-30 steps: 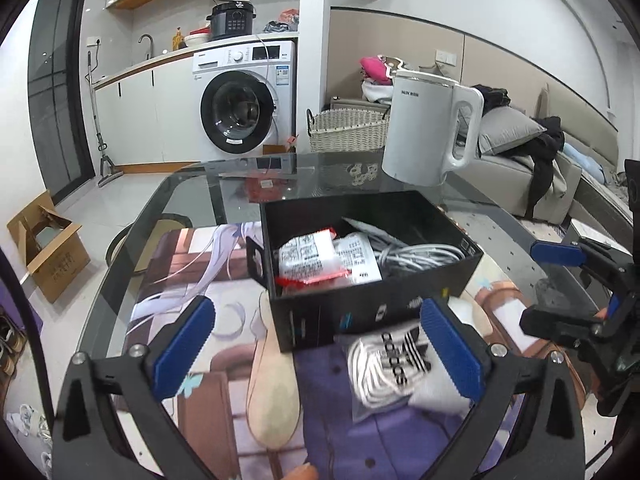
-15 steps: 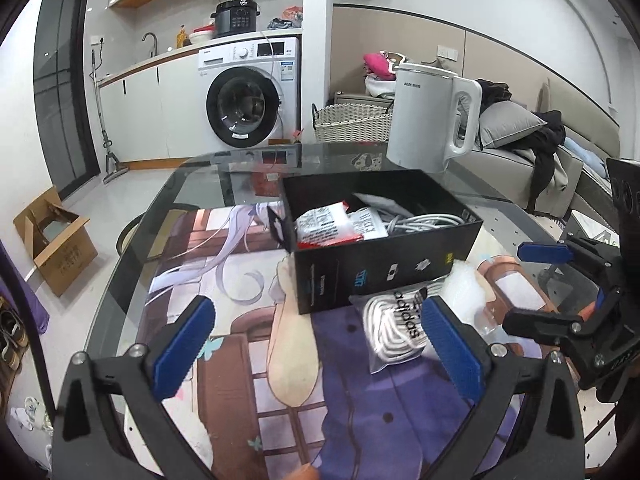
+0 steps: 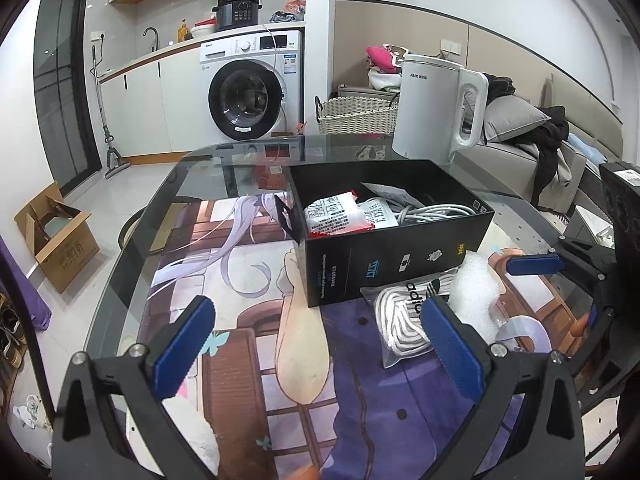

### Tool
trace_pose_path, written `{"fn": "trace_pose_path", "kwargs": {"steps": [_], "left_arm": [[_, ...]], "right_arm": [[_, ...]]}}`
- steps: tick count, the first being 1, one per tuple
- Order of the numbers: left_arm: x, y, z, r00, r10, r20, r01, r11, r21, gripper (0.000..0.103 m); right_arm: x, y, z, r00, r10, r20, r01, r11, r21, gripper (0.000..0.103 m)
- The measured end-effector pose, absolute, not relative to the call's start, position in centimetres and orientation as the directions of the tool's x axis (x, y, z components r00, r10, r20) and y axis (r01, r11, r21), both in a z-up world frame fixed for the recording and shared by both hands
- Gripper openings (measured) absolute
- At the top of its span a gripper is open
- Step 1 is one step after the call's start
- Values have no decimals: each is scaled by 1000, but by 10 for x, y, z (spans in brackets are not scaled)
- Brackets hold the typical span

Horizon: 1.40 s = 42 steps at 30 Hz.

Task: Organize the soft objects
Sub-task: 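Reach the right gripper to the white foam piece and close on it, then grasp the clear adidas lace bag with the left gripper while the right holds the foam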

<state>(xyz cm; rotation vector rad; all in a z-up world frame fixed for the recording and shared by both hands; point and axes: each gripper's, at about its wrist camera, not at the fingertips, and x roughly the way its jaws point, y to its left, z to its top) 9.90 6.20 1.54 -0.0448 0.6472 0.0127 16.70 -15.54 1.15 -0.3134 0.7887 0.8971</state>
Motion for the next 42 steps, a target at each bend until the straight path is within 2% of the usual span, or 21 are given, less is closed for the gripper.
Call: {"fn": "trace_pose_path", "kwargs": {"steps": [21, 22, 23, 24, 32, 42], "left_arm": [[102, 64, 10, 784, -5, -621, -20, 999, -34, 103], [102, 64, 10, 783, -5, -621, -20, 999, -33, 103], [102, 63, 10, 783, -6, -622, -18, 999, -32, 103], [102, 63, 9, 782, -6, -623, -17, 999, -31, 103], [102, 62, 7, 777, -9, -630, -14, 999, -32, 103], [104, 53, 4, 763, -26, -646, 12, 1000, -26, 103]], "right_arm": [[187, -130, 4, 379, 554, -741, -787, 615, 57, 102], [186, -131, 5, 382, 559, -736, -788, 613, 56, 101], [184, -132, 6, 380, 566, -732, -793, 607, 57, 94], [184, -133, 6, 382, 568, -729, -793, 607, 57, 92], [166, -164, 22, 424, 596, -682, -785, 618, 51, 91], [177, -199, 31, 461, 583, -669, -733, 675, 84, 92]]}}
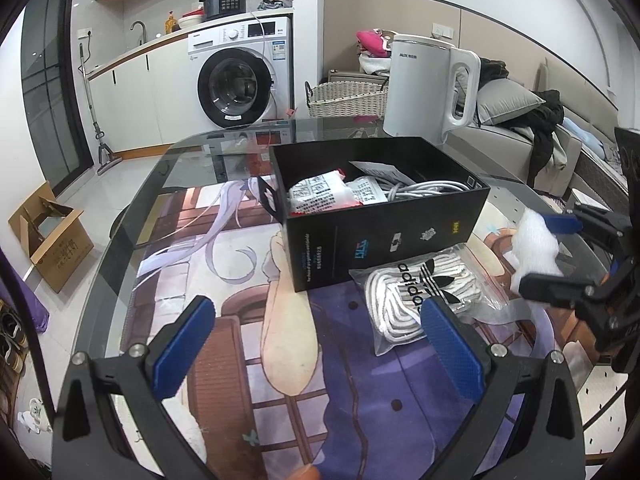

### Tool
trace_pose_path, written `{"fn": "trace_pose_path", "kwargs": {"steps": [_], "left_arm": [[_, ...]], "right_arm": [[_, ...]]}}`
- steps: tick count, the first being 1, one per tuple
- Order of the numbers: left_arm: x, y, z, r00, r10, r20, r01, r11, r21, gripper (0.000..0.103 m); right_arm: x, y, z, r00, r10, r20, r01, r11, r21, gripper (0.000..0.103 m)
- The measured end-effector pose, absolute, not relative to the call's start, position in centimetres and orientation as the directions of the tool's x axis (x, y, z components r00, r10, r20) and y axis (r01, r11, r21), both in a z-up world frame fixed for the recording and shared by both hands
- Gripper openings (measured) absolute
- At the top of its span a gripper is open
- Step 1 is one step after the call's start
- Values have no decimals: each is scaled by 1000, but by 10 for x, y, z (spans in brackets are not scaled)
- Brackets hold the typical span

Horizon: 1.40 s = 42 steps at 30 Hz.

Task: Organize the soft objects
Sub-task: 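Grasp the clear adidas lace bag with the left gripper while the right holds the foam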

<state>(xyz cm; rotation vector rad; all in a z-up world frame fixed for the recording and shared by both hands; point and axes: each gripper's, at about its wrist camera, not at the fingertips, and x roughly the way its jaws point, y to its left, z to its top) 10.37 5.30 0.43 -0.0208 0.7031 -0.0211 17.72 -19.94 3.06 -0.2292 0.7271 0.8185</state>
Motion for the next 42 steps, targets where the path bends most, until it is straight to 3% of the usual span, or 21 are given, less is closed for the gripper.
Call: {"fn": "trace_pose_path", "kwargs": {"steps": [19, 42], "left_arm": [[139, -5, -8, 653, -175, -737, 106, 984, -141, 103], [170, -46, -27, 610, -23, -792, 84, 996, 36, 103]], "right_arm": [[198, -252, 52, 518, 577, -632, -653, 743, 144, 92], [200, -264, 58, 515, 590, -622, -637, 749, 182, 92]]}}
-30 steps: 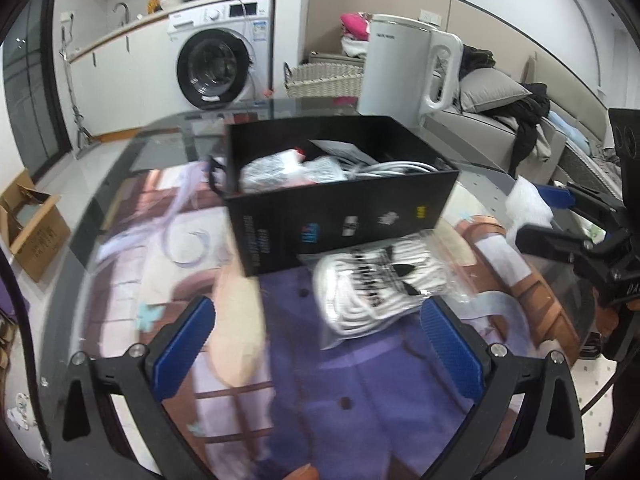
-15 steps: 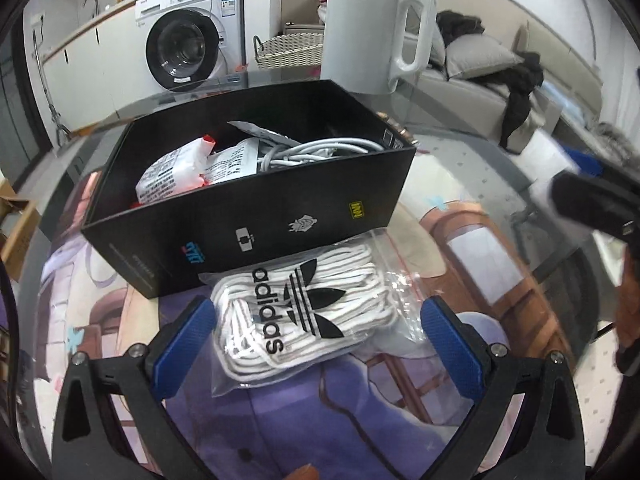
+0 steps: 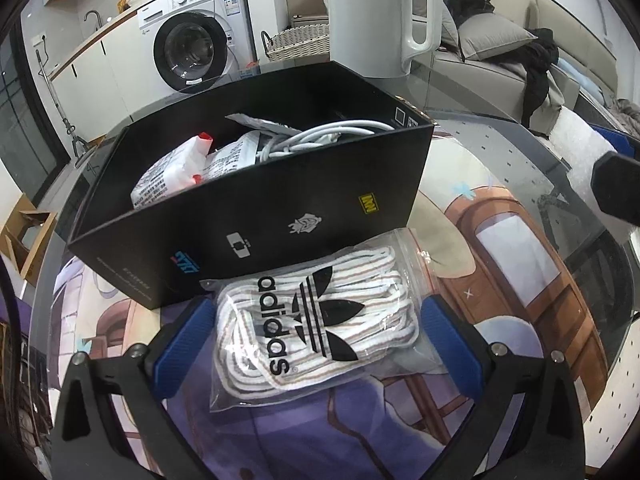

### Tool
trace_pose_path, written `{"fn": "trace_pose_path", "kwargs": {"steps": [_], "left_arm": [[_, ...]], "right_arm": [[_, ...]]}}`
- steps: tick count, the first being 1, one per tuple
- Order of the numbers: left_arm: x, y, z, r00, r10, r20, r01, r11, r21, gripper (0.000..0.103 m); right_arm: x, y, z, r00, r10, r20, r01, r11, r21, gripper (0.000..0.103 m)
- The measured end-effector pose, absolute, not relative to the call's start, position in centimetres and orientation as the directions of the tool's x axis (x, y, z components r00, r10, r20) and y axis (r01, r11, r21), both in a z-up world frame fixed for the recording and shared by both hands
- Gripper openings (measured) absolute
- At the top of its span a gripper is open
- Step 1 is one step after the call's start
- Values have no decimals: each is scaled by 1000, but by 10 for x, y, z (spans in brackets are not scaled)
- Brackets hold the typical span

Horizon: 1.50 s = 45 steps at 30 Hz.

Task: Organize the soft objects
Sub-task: 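Grasp the clear adidas lace bag with the left gripper while the right holds the foam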

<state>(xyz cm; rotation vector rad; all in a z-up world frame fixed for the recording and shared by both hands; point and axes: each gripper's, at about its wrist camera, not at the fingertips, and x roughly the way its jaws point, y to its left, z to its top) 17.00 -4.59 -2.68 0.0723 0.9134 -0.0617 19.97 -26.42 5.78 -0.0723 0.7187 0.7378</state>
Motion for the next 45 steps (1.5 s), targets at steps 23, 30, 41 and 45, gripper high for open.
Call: {"fn": "trace_pose_path", "kwargs": {"steps": [23, 30, 41, 45], "left_arm": [[170, -47, -30, 555, -96, -826, 96, 994, -50, 103], [167, -48, -29, 578, -110, -809, 128, 991, -43, 96], [146, -41, -21, 611, -192, -768, 230, 971, -60, 65], [137, -35, -18, 627, -209, -751, 239, 969, -70, 60]], "right_arm": [[200, -262, 55, 510, 587, -629, -638, 748, 180, 92], [200, -262, 53, 507, 583, -635, -640, 748, 176, 92], [199, -257, 52, 502, 584, -638, -648, 742, 170, 92], [199, -256, 52, 504, 586, -635, -649, 742, 169, 92]]}}
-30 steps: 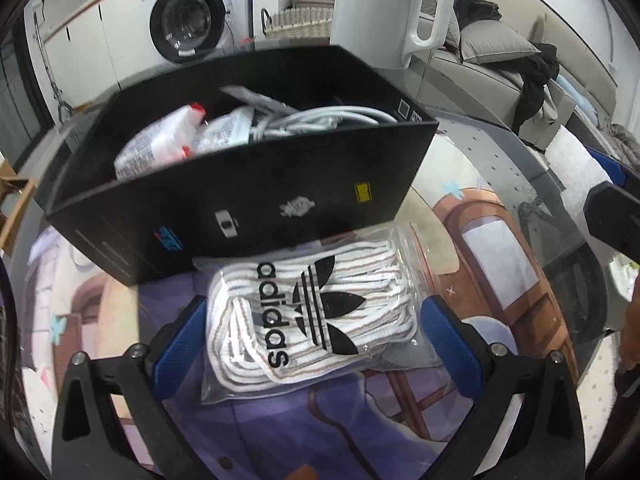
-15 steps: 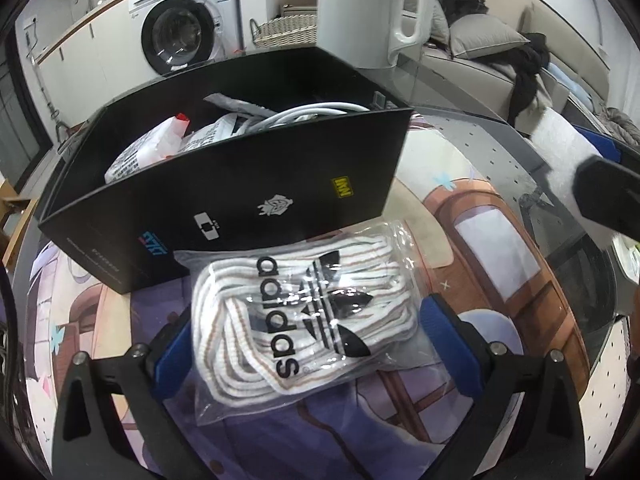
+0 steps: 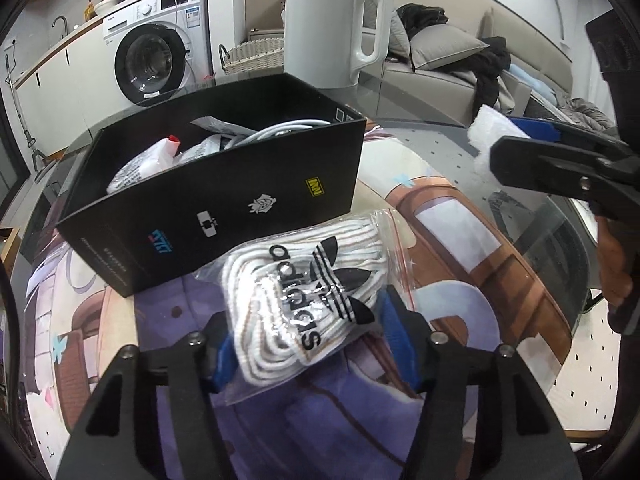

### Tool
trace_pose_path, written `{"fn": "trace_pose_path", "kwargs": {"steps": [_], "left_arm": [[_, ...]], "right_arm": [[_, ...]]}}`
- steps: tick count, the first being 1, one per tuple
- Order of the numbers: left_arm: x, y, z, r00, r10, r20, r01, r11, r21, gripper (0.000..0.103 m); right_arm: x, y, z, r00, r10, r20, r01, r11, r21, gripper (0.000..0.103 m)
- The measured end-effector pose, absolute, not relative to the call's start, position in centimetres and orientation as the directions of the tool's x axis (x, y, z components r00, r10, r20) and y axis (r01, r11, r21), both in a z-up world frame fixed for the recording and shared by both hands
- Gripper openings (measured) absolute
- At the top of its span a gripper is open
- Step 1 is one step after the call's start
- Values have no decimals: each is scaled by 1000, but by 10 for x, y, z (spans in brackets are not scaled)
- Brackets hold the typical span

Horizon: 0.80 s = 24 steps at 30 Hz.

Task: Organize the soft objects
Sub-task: 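Grasp the clear adidas lace bag with the left gripper while the right holds the foam, then carry the lace bag with the left gripper while the right carries the foam over the box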

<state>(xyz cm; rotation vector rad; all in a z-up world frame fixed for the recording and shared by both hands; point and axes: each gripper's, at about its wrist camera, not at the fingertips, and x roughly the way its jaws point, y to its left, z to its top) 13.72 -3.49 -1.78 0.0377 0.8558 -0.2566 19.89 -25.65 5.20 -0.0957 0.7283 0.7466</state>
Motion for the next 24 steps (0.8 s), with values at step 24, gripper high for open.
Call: {"fn": "trace_pose_path", "kwargs": {"steps": [24], "left_arm": [[115, 31, 36, 780, -218, -587, 136, 974, -181, 58]], "right_arm": [[191, -232, 65, 517, 618, -592, -705, 700, 116, 92]]}}
